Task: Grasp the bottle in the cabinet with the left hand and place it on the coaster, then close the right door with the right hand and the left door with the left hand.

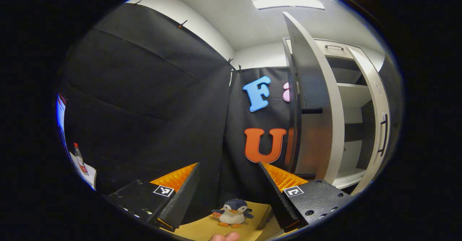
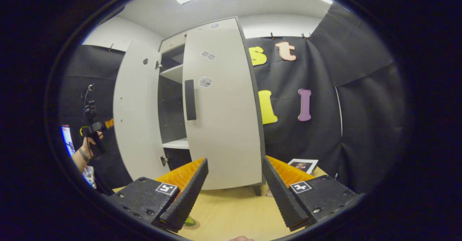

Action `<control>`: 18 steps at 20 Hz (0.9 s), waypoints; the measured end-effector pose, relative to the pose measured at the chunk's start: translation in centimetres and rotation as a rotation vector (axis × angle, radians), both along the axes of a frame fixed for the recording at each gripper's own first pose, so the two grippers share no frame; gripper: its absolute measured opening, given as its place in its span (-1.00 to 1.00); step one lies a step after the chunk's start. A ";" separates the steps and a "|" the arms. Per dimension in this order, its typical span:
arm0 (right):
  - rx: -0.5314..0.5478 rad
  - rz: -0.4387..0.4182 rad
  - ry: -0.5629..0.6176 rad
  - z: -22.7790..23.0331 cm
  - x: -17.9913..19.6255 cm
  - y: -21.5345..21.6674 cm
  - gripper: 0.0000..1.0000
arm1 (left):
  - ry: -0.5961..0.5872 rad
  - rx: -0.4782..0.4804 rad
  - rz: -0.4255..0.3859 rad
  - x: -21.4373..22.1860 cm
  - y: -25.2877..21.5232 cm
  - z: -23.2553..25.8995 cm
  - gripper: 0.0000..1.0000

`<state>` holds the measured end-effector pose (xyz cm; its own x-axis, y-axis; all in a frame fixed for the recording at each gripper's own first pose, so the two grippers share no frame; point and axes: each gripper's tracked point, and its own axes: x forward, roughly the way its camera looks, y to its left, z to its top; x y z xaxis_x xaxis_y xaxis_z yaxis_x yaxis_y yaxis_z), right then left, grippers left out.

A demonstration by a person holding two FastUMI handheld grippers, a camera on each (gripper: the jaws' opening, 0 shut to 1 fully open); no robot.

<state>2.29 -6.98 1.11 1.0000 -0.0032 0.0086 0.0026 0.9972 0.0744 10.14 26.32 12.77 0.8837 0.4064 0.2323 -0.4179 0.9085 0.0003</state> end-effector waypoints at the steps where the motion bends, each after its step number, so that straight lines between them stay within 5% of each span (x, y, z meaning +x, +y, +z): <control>1: 0.005 0.002 -0.001 0.1 0.1 0.0 0.96 | -0.001 -0.024 -0.029 0.1 -0.2 -0.1 0.88; 4: 0.005 0.009 -0.007 0.2 0.0 0.3 0.97 | 0.008 -0.135 -0.100 0.7 -0.8 -0.9 0.67; 5: -0.001 0.006 -0.013 0.4 -0.1 0.2 0.96 | 0.007 -0.140 -0.102 0.8 -1.0 -0.9 1.00; 6: -0.003 0.003 -0.014 0.3 -0.2 0.2 0.96 | 0.008 -0.135 -0.104 0.9 -1.8 -0.8 0.84; 8: 0.007 -0.002 -0.004 0.0 -0.2 0.1 0.87 | 0.014 -0.129 -0.123 0.8 -3.5 -1.0 0.83; 10: 0.021 -0.006 0.001 0.0 -0.1 0.1 0.87 | 0.025 -0.139 -0.157 0.9 -5.3 -1.1 0.84; 11: 0.020 -0.011 0.004 0.0 -0.1 0.1 0.87 | 0.029 -0.142 -0.180 1.0 -6.3 -1.2 1.00; 15: 0.005 -0.027 0.013 0.0 -0.3 0.0 0.96 | 0.057 -0.132 -0.297 2.3 -11.2 -1.8 0.85; 18: -0.003 -0.053 0.003 0.3 -0.4 -0.6 0.96 | 0.061 -0.109 -0.398 3.9 -14.9 -1.5 0.99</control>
<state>1.86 -7.58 1.38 0.9984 -0.0560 0.0056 0.0555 0.9959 0.0717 14.01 11.39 11.30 0.9875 0.0492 0.1495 -0.0358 0.9952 -0.0913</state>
